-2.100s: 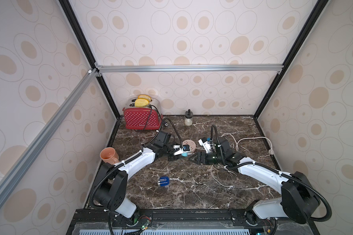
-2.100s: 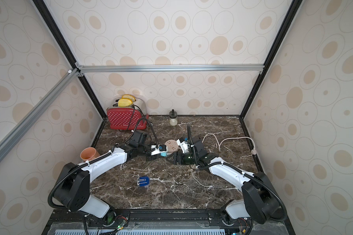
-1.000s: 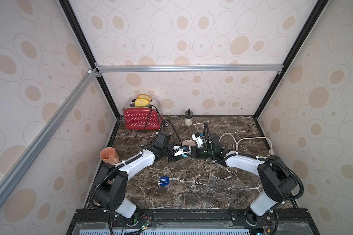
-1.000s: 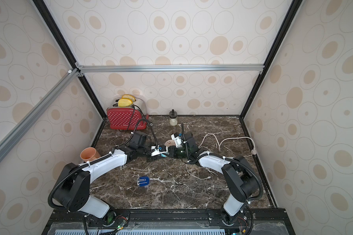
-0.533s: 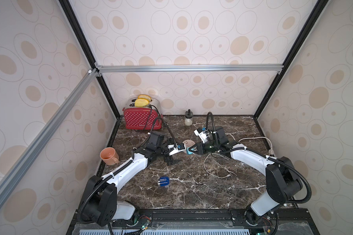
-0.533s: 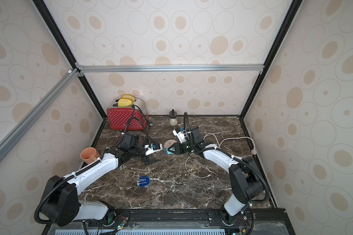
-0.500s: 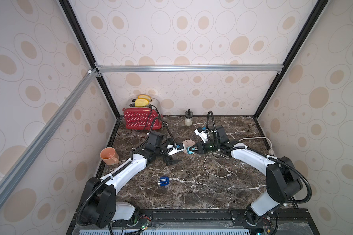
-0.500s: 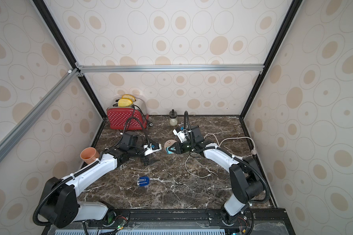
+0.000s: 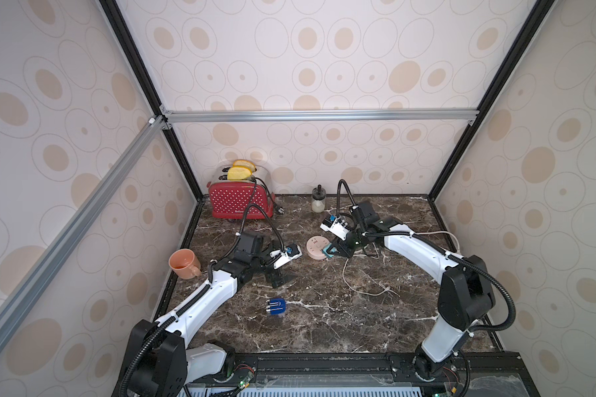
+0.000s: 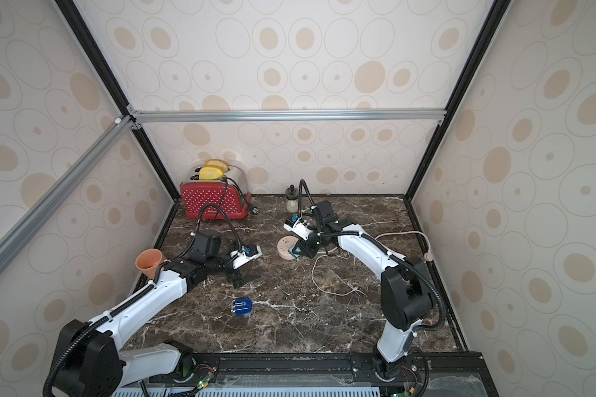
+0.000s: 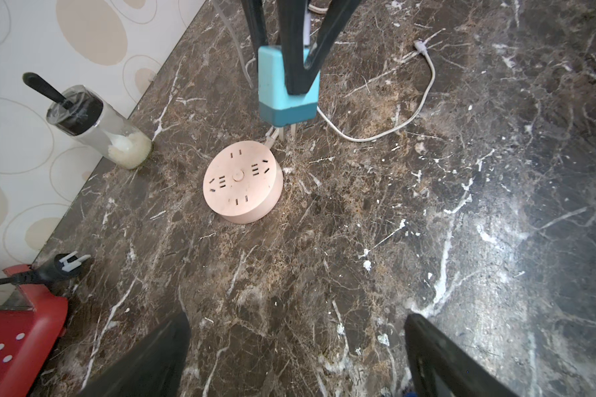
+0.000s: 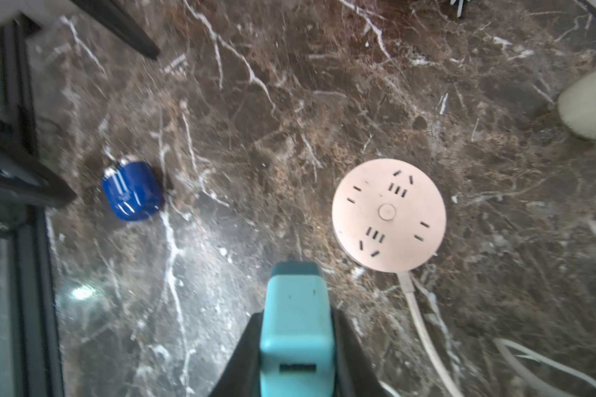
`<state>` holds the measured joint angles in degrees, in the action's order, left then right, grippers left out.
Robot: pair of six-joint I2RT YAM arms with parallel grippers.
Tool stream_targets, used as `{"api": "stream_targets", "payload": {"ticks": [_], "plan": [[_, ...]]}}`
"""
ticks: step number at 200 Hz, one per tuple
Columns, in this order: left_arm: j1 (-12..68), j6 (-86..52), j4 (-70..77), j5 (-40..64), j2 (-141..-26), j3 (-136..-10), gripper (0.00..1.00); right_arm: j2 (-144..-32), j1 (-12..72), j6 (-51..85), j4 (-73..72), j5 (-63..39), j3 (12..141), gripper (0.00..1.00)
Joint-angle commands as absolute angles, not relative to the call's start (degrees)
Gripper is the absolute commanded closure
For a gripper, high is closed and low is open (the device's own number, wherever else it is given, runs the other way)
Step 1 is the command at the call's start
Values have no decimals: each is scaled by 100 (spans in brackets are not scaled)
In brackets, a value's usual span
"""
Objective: Charge the electric shaver
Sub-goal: Insert the plug into the socket.
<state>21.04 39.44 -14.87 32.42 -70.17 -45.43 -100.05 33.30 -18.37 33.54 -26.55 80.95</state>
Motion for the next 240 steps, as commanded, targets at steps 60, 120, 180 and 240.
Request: {"api": "stream_targets", "payload": {"ticks": [60,120,180,240], "plan": [[1815,3961,-1326,3568,-7677,-4734,1,-10797,3473,-4790,3993,-1888,9050,100],[1663,4034,-1362,3466,-7792,-4857,1,-11811,3550,-6301,4947,-1739,10307,100],[1507,4023,-1429,3362,-7559,-4685,1,-12546,3760,-7058,5544,-1373,11212,100],[1415,4041,-1450,3393,-7506,-4677,1,-12725,3874,-7558,5681,-802,11286,100]]}}
